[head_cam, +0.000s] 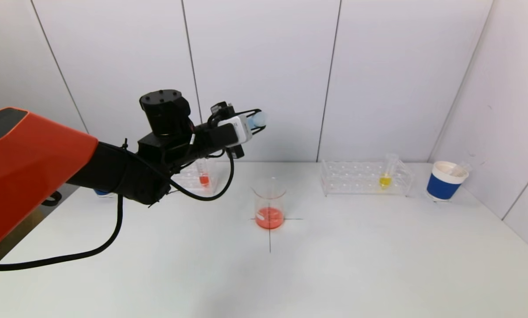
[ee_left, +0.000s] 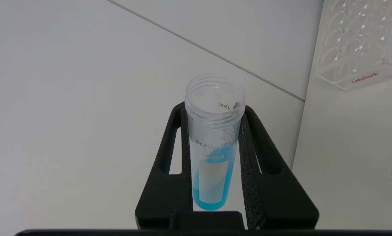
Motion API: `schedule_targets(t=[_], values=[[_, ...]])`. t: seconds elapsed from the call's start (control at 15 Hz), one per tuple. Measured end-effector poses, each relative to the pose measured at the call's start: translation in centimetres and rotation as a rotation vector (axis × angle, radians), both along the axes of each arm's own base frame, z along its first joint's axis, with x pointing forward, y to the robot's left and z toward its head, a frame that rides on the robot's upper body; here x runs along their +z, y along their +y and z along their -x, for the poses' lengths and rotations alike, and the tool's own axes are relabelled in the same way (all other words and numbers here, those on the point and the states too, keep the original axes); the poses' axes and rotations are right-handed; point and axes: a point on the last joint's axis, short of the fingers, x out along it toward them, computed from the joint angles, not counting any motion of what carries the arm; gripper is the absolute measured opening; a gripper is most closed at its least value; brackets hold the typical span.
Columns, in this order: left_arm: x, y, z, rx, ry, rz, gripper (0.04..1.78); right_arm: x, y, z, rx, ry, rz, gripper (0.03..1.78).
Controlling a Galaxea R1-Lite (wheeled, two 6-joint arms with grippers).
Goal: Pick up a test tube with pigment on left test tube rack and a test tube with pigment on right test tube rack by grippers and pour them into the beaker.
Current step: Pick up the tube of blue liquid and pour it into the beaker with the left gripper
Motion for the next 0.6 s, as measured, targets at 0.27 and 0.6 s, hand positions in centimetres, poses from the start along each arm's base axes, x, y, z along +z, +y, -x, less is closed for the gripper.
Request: schedule_targets(t=[0.27, 0.6], values=[[-1.1, -0.5, 0.1, -0.008, -0.052, -0.003, 0.43, 0.0, 0.0, 0.0, 0.0, 0.0, 0.0, 1.77], [-2.0, -1.1, 0.1, -0.012, -0.101, -0.036, 0.43, 0.0, 0.0, 0.0, 0.001, 0.0, 0.0, 1.77]])
